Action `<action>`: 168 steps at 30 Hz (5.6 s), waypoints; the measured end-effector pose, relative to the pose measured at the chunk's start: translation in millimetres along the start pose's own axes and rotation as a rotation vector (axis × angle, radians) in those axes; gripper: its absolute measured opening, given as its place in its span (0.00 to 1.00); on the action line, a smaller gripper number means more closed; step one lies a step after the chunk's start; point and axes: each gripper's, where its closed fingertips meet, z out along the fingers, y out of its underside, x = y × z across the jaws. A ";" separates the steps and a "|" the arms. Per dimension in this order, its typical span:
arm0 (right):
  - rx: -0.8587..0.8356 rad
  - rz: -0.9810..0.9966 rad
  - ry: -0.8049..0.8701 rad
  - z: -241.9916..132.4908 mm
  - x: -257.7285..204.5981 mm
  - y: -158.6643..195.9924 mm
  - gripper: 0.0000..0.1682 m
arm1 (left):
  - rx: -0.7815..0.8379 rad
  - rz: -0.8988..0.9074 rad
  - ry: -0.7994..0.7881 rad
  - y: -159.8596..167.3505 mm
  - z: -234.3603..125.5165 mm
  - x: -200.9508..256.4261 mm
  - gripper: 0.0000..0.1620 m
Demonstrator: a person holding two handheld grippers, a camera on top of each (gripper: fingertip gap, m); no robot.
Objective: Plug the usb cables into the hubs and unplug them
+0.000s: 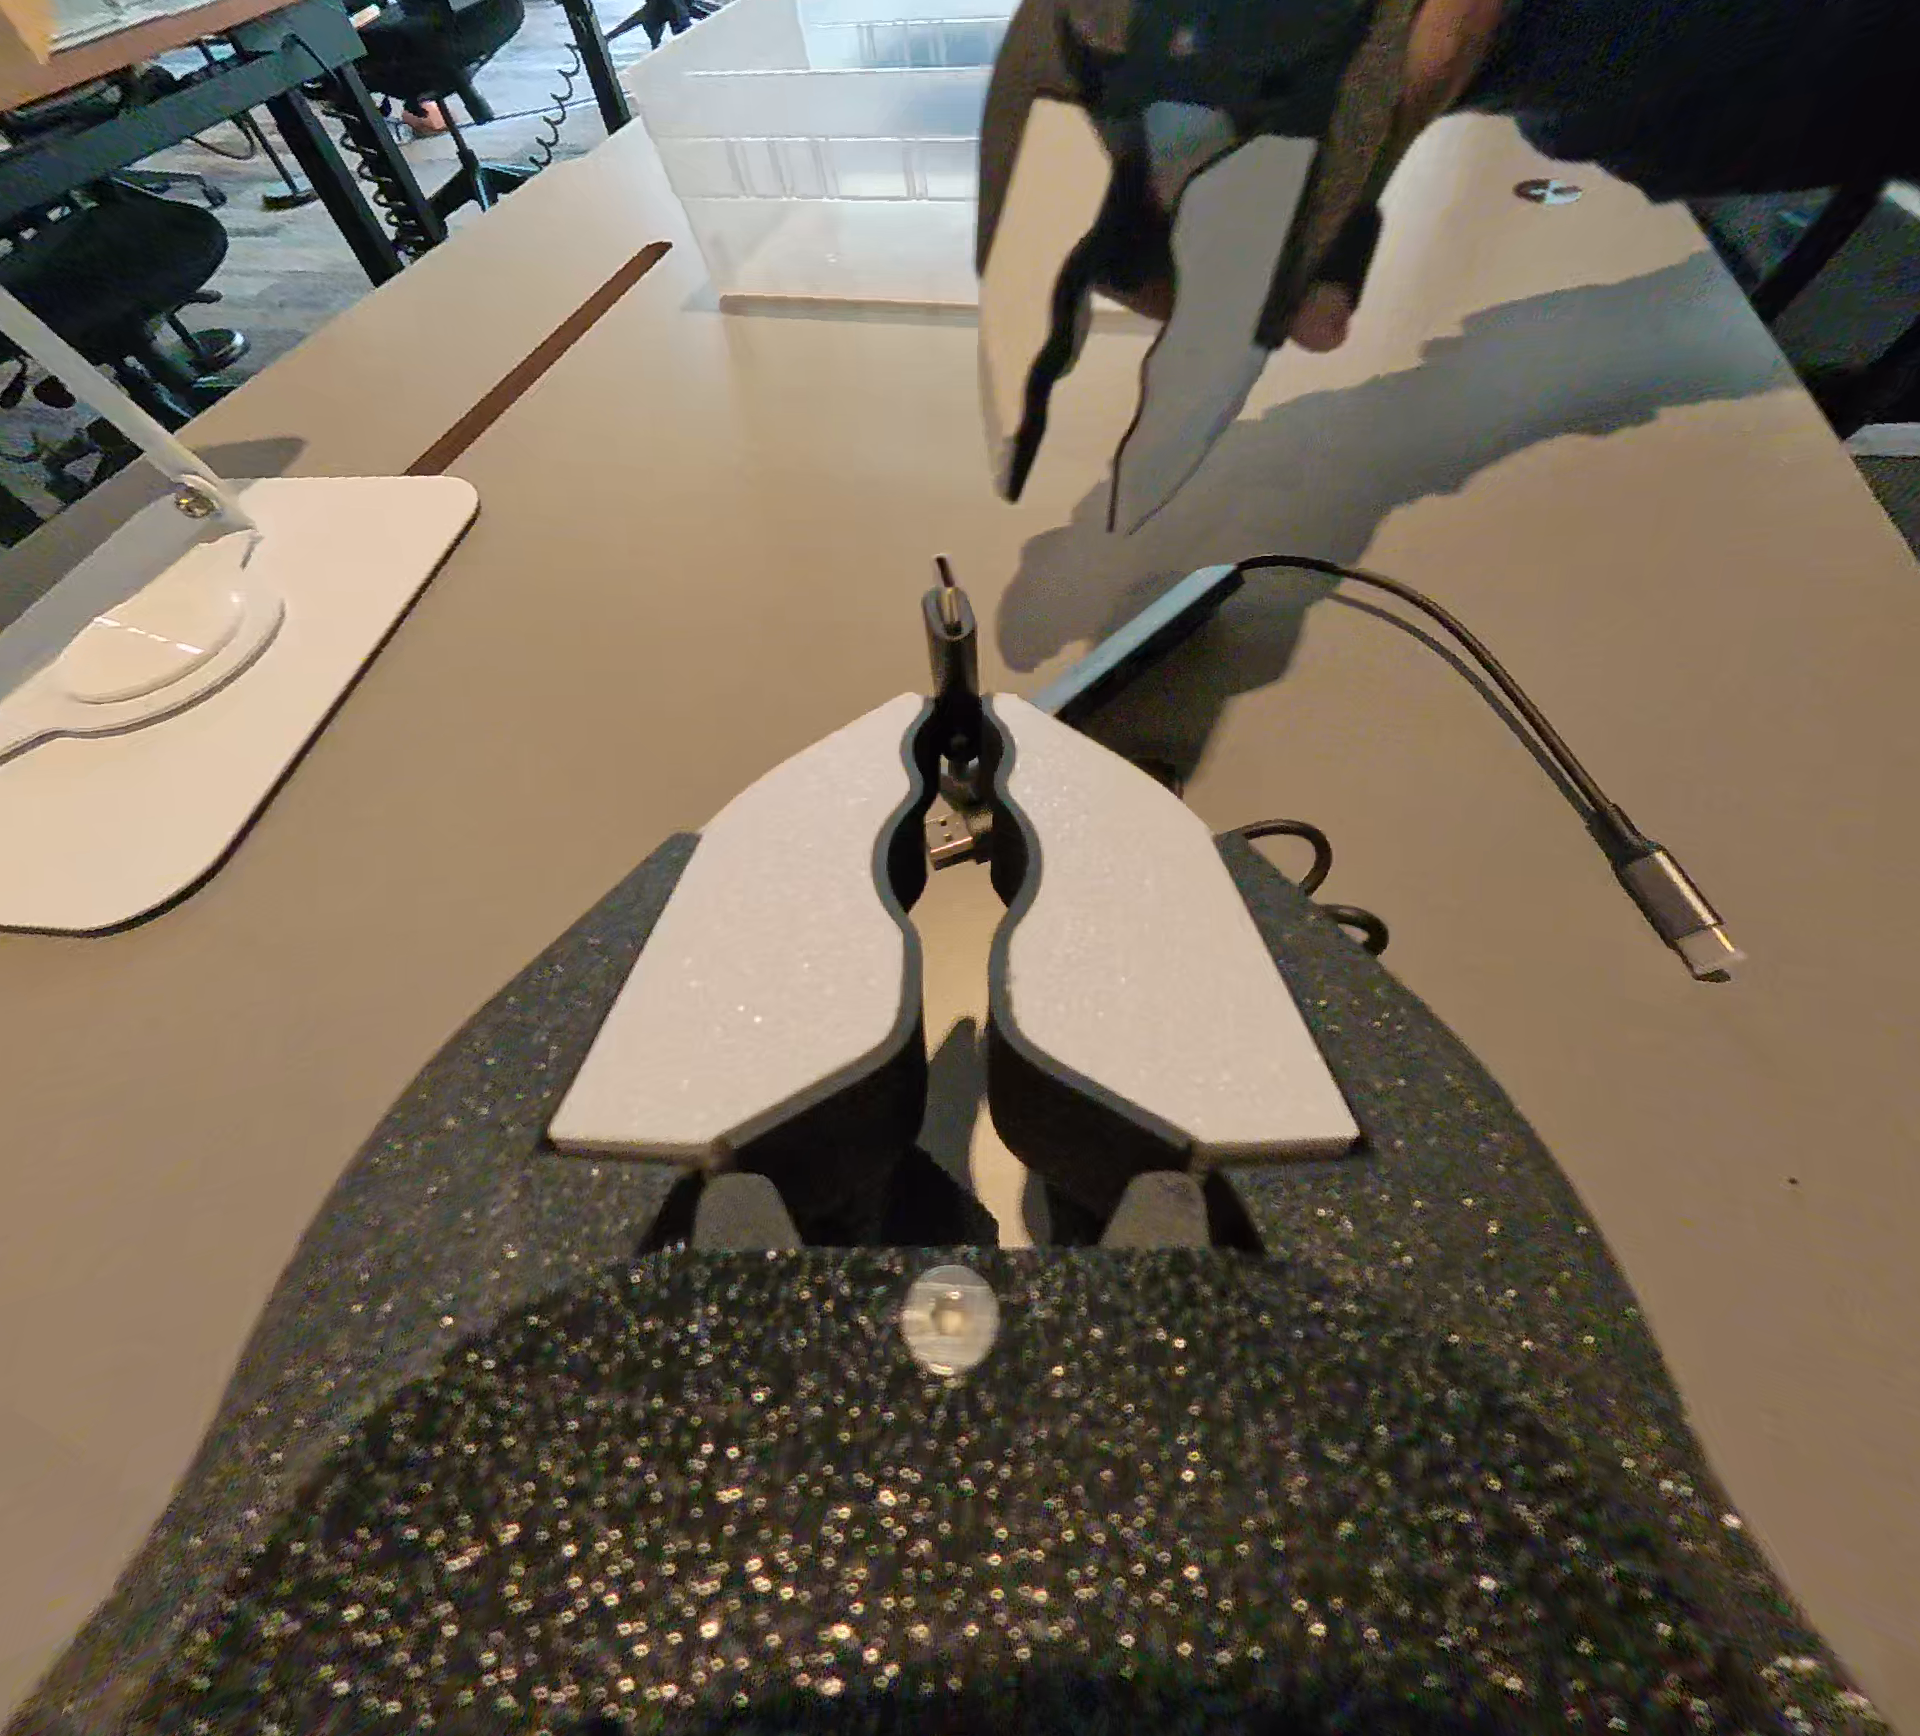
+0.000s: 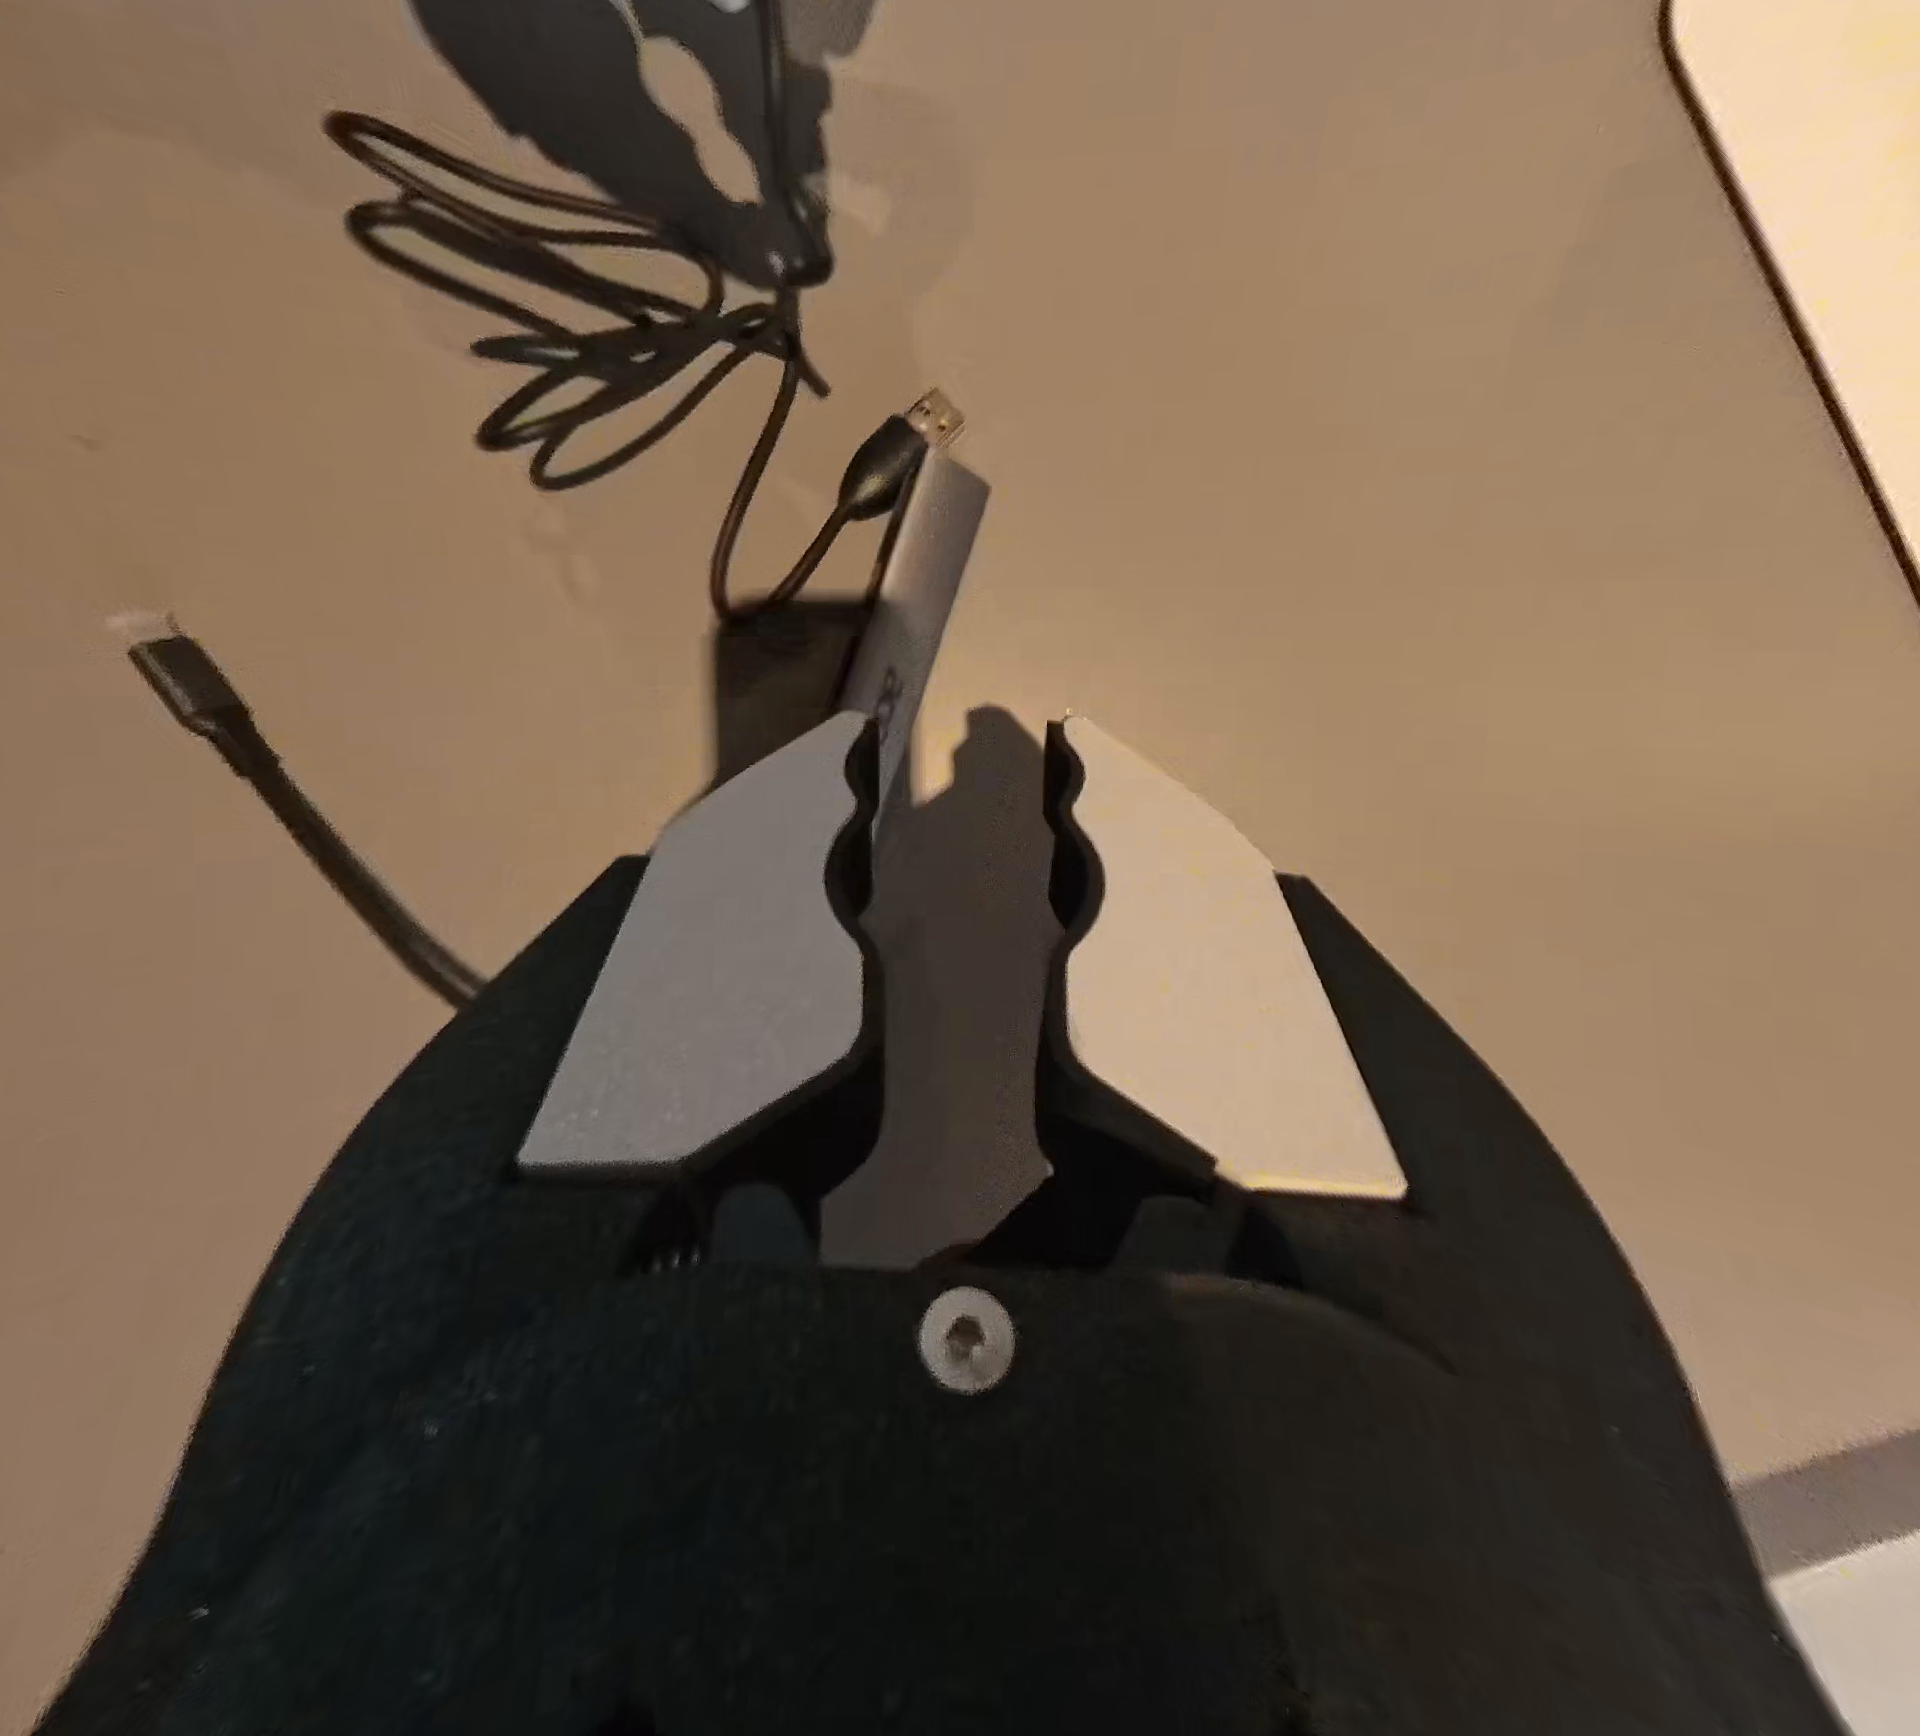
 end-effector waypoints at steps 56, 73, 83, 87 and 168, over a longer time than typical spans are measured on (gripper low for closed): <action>1.123 0.657 -0.356 -51.7 -9.2 -75.3 0.05 | 0.023 -0.504 0.100 18.4 36.3 4.7 0.16; 1.225 0.446 -0.327 -75.4 -23.2 -110.4 0.05 | 0.244 -0.391 0.257 -44.8 13.2 36.0 0.20; 1.221 0.405 -0.311 -72.6 -29.5 -119.8 0.05 | 0.264 -0.431 0.394 -45.4 18.9 55.3 0.17; 1.214 0.396 -0.289 -70.4 -32.0 -124.4 0.05 | 0.282 -0.401 0.422 -46.3 21.9 60.3 0.07; -0.028 0.203 0.265 88.4 -2.5 -30.4 0.12 | 0.830 -0.075 0.563 -90.2 -89.2 58.2 0.06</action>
